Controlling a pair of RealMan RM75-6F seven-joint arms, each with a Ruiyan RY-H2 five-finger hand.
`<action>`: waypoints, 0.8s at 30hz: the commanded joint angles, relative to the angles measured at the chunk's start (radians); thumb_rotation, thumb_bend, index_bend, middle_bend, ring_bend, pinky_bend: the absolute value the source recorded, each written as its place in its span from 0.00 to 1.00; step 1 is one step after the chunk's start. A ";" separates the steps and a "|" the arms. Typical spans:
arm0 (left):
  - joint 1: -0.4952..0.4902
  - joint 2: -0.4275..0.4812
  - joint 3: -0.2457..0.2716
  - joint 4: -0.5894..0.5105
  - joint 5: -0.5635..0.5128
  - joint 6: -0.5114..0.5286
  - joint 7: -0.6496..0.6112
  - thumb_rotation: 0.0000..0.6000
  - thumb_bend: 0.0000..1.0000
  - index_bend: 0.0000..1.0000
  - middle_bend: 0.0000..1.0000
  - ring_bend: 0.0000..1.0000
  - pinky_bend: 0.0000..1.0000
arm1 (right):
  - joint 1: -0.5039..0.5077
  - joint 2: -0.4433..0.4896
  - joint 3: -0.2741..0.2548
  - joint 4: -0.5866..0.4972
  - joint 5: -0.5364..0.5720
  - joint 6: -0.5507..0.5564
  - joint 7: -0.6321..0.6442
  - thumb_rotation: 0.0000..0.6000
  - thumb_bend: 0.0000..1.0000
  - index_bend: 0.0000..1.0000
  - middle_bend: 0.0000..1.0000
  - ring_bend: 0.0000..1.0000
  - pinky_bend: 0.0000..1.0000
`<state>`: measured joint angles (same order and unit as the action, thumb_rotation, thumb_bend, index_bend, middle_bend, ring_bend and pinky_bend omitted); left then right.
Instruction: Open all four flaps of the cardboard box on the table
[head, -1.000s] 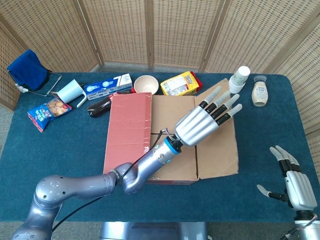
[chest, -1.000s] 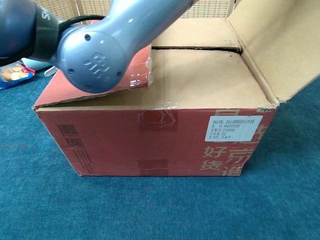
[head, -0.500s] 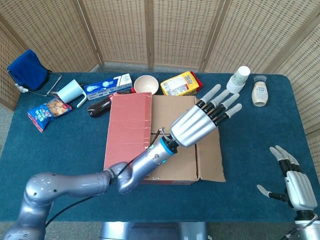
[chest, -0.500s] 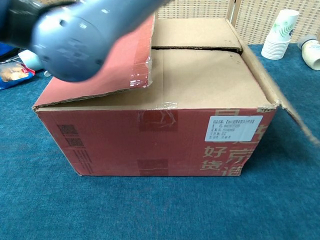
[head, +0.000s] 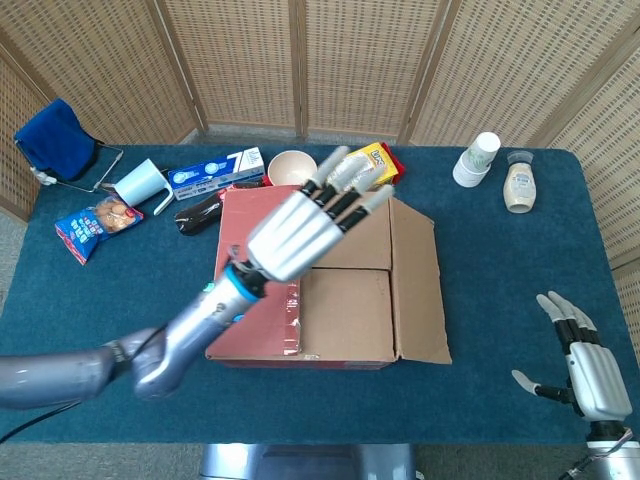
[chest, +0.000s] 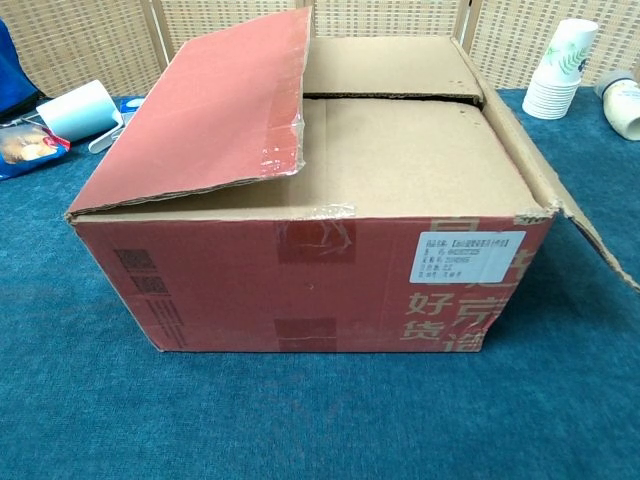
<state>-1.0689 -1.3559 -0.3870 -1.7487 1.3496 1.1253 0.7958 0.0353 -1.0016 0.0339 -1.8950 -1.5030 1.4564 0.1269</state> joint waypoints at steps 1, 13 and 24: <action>0.082 0.107 0.048 -0.071 0.012 0.027 -0.027 1.00 0.13 0.00 0.00 0.00 0.05 | 0.000 -0.004 -0.001 -0.003 0.000 0.000 -0.014 1.00 0.16 0.05 0.00 0.00 0.00; 0.331 0.397 0.211 -0.183 0.154 0.129 -0.265 1.00 0.13 0.00 0.00 0.00 0.07 | 0.007 -0.020 -0.007 -0.014 -0.001 -0.012 -0.073 1.00 0.16 0.05 0.00 0.00 0.00; 0.649 0.468 0.397 -0.037 0.332 0.411 -0.595 1.00 0.13 0.00 0.00 0.00 0.05 | 0.010 -0.038 -0.001 -0.021 0.031 -0.017 -0.135 1.00 0.16 0.06 0.00 0.00 0.00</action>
<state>-0.4870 -0.8839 -0.0381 -1.8458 1.6458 1.4664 0.2738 0.0457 -1.0380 0.0321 -1.9148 -1.4746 1.4376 -0.0051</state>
